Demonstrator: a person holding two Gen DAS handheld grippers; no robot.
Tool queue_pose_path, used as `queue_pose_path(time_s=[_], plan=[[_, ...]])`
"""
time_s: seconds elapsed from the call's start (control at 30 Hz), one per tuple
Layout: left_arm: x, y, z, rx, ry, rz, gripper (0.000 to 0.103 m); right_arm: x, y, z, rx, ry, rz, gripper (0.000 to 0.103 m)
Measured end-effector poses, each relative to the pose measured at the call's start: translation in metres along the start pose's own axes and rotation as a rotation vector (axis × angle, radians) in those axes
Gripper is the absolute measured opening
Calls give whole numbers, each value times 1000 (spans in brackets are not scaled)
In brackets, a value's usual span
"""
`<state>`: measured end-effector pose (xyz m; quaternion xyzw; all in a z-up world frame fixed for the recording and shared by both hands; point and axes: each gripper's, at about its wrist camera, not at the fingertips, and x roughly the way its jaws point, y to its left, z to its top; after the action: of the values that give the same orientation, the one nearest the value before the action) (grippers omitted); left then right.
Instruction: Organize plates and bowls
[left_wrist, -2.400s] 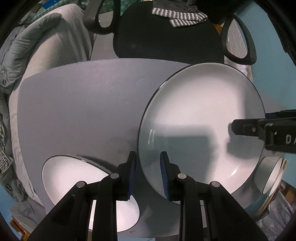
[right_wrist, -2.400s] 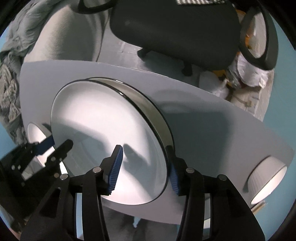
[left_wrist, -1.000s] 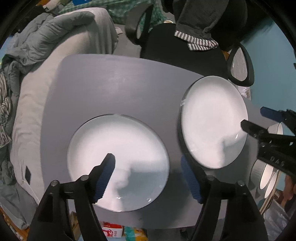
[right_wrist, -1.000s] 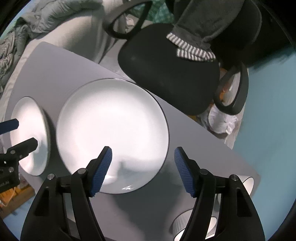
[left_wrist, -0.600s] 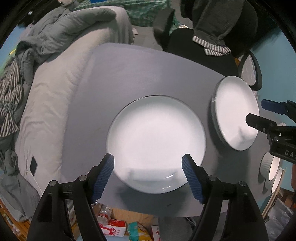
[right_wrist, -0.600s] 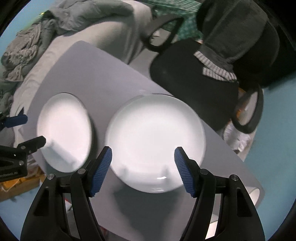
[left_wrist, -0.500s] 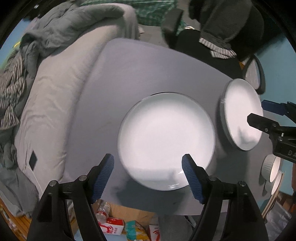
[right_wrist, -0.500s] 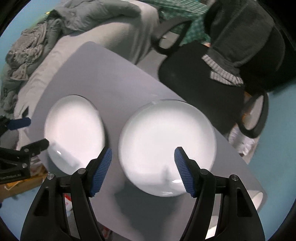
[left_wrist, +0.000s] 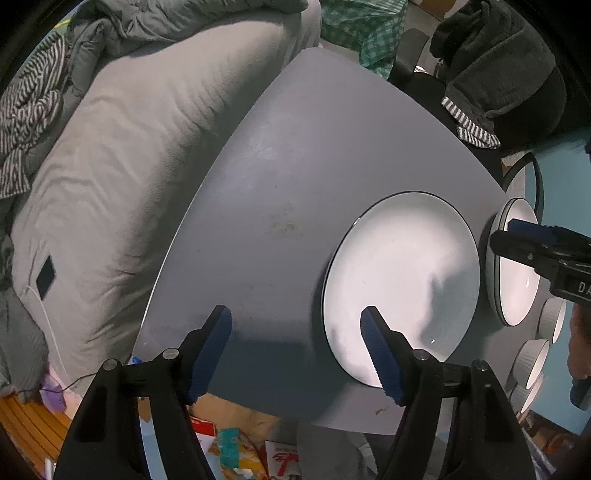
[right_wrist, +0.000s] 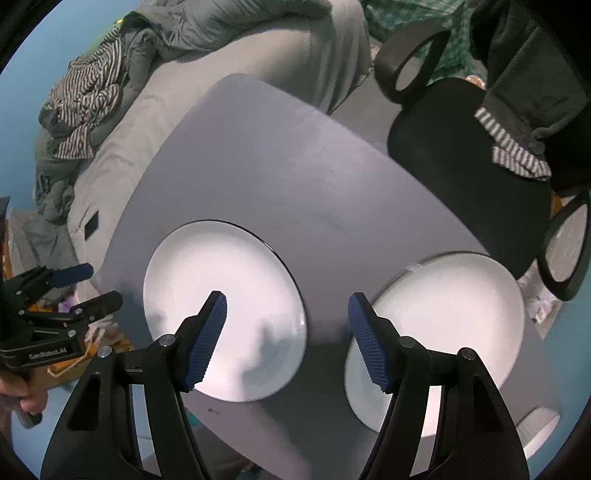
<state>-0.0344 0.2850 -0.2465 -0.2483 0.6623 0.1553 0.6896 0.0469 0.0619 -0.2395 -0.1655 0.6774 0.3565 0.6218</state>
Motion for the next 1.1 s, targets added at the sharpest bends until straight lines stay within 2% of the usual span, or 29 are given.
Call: queue_pose_path(time_s=[0.17,0.3,0.4,0.5,0.53,0.67,0.73,1.1], plan=[[14,2,5,14,15,-32,68,18,-4,7,45,43,37,69],[27,1,9,21,51,-36,50,30,-8,7,73,71,48,69],[37,0,11,12,76,-52,46,34,-8,5,64,87,48,68],[44,-2,11,9,100,-51,37,40,-10,2,60,111,51,61],[46,-2,10,11,106,-55,36,41,-11,2,60,118,52,58],[48,-4,9,18,119,-68,30,47,-14,-2,55,153,58,38],[48,-2,7,14,122,-76,27,49,-16,-4,51,164,61,31],[48,1,9,31,130,-106,14,52,-28,-14,54,181,67,19]])
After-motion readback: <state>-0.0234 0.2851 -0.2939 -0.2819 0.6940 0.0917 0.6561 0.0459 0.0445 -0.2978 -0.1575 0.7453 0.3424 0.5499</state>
